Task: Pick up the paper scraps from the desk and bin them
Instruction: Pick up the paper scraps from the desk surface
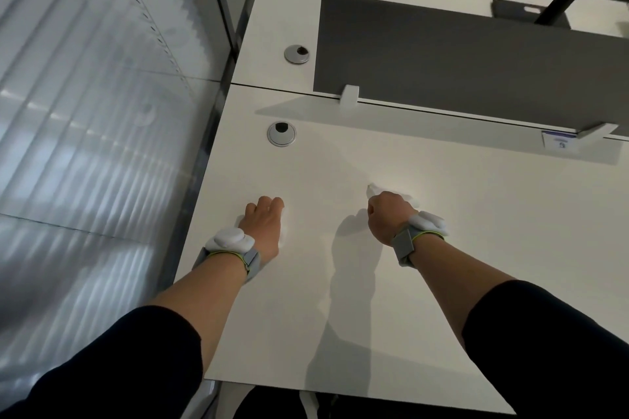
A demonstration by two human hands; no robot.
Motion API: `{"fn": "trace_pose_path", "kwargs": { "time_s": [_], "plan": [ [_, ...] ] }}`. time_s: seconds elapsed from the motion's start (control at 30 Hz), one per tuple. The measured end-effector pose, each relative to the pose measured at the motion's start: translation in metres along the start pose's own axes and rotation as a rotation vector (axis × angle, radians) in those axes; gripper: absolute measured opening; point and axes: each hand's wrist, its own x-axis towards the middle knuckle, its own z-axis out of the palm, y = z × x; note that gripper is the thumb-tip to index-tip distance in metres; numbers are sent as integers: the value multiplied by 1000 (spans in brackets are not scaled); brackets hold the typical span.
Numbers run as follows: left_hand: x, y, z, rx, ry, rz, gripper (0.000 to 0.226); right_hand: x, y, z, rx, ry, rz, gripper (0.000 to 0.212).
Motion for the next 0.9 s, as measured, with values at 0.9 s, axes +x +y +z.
{"fn": "trace_pose_path", "kwargs": {
  "time_s": [0.9],
  "plan": [
    [-9, 33, -46, -483, 368, 121, 22, 23, 50, -1, 407, 275, 294, 39]
  ]
}}
